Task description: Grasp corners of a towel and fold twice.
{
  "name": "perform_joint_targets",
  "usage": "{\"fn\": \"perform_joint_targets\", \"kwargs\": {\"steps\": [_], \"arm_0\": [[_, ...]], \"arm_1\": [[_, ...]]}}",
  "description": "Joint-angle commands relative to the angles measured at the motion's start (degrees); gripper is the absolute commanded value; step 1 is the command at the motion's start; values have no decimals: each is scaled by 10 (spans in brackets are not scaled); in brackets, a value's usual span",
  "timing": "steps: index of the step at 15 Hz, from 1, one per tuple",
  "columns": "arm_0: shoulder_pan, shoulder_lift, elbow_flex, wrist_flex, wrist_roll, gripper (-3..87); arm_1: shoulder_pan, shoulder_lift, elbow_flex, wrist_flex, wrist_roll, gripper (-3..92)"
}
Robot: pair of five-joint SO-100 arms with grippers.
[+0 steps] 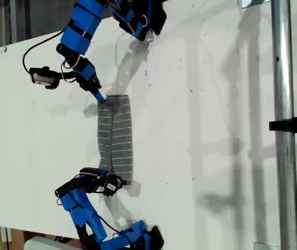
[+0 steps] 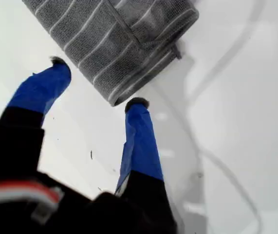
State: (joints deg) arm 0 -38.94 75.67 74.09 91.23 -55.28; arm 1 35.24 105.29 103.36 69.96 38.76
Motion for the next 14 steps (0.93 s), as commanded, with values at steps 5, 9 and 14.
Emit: {"fn": "perform_joint_targets", "kwargs": {"steps": [5, 9, 14], "arm_0": [[19, 79, 23, 7, -10, -26], [20, 96, 54, 2, -13, -26], [20, 112, 87, -11, -14, -26]], "arm_1": [[-3, -188, -49, -120, 59, 326], [-6, -303, -144, -132, 62, 323], [2, -347, -183, -143, 56, 282]]}}
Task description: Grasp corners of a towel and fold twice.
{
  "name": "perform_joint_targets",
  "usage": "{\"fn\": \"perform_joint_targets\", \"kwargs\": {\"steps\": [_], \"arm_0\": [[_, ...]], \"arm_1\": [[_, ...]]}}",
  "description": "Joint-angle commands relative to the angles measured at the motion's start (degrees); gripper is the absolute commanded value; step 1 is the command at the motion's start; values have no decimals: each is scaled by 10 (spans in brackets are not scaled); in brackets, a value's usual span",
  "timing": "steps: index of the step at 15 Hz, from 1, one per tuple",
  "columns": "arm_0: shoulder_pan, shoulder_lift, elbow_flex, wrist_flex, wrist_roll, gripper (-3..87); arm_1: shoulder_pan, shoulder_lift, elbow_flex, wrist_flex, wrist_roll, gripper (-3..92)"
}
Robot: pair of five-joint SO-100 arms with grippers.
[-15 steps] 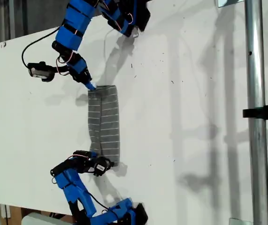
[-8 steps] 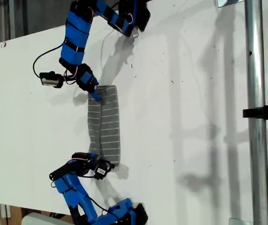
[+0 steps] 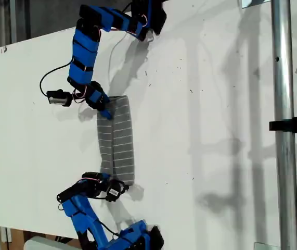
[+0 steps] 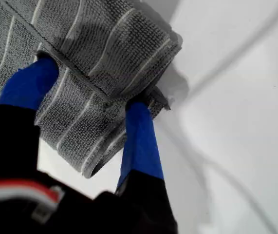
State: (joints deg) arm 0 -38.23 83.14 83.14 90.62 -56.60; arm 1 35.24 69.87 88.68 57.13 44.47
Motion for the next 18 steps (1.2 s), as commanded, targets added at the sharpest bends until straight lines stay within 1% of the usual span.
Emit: {"fn": "perform_joint_targets", "kwargs": {"steps": [1, 2, 3, 8, 10, 11, 13, 15, 16, 18], "arm_0": [[13, 38, 0, -9, -1, -26], [13, 37, 3, -12, -1, -26], [15, 35, 3, -13, -1, -26], [19, 33, 6, -18, -1, -26], [29, 35, 6, -11, -12, -23], [43, 39, 4, -1, -25, -23], [91, 57, 3, 2, -53, -26], [127, 62, 3, 6, -76, -25], [124, 62, 3, 6, -76, -23], [82, 61, -6, 7, -45, -24]], "arm_1": [[4, 1, -36, -19, -1, 189], [6, -1, -36, -21, 1, 23], [4, 2, -36, -21, -1, -2], [-17, 80, -18, 21, -22, -3], [-47, 139, -4, 42, -19, -3], [-71, 171, -1, 61, -11, -3], [-117, 238, 9, 95, 20, -3], [-142, 279, 22, 113, 42, -3], [-136, 282, 28, 109, 42, -3], [-95, 269, 20, 95, 14, -3]]}}
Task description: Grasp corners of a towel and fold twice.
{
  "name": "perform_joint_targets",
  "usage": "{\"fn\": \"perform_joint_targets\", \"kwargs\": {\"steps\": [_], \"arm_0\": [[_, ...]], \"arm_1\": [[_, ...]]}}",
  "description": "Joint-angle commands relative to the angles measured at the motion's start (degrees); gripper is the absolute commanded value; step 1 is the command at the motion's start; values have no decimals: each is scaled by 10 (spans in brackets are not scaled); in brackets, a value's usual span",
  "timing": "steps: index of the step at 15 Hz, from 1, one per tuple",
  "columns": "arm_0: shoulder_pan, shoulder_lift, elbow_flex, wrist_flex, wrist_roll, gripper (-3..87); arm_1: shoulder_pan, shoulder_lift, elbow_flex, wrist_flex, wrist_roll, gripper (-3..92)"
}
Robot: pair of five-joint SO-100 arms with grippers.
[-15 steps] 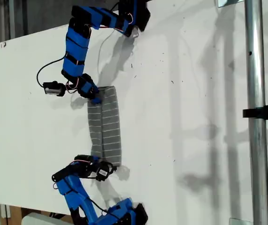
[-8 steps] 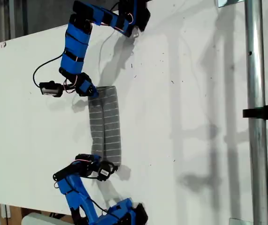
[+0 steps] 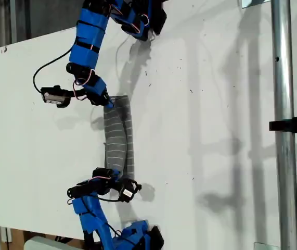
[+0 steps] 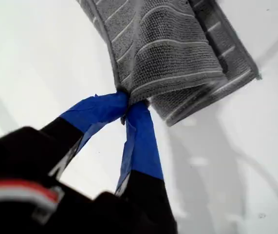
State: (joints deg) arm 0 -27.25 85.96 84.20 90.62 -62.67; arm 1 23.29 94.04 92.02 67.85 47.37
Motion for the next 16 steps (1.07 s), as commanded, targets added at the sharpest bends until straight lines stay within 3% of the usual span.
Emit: {"fn": "perform_joint_targets", "kwargs": {"steps": [1, 4, 9, 16], "arm_0": [[-55, 30, -28, 12, 37, -26], [-98, 33, -21, 31, 67, -26], [-58, 13, 19, 10, 33, -17], [-54, -34, 45, -16, 20, -1]], "arm_1": [[46, 16, -28, -11, -31, -3], [54, 27, -26, 8, -41, -3], [17, 47, 39, 5, -15, -3], [4, -1, 133, -97, 8, -3]]}}
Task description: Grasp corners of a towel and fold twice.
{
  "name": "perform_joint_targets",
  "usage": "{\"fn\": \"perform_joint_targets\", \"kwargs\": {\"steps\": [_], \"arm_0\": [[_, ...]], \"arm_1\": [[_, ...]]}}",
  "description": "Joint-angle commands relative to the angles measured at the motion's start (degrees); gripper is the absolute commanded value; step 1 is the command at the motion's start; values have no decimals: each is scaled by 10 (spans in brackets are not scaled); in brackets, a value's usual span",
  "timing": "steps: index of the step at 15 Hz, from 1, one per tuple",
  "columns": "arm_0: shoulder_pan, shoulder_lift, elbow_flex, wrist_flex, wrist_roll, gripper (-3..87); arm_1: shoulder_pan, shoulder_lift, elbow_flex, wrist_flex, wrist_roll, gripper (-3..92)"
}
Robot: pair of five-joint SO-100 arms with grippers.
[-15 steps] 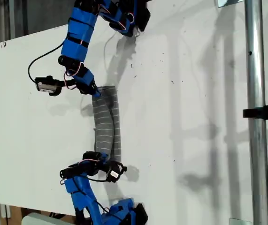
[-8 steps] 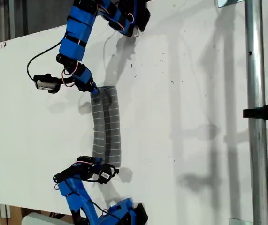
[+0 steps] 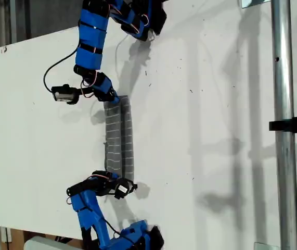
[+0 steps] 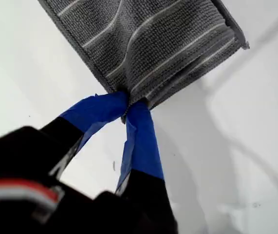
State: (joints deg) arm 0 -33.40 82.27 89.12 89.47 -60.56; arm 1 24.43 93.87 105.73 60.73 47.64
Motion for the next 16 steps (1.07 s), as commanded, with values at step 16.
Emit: {"fn": "perform_joint_targets", "kwargs": {"steps": [16], "arm_0": [[27, 266, 215, 67, -67, 306]], "arm_1": [[17, 96, 58, 76, 45, 228]]}}
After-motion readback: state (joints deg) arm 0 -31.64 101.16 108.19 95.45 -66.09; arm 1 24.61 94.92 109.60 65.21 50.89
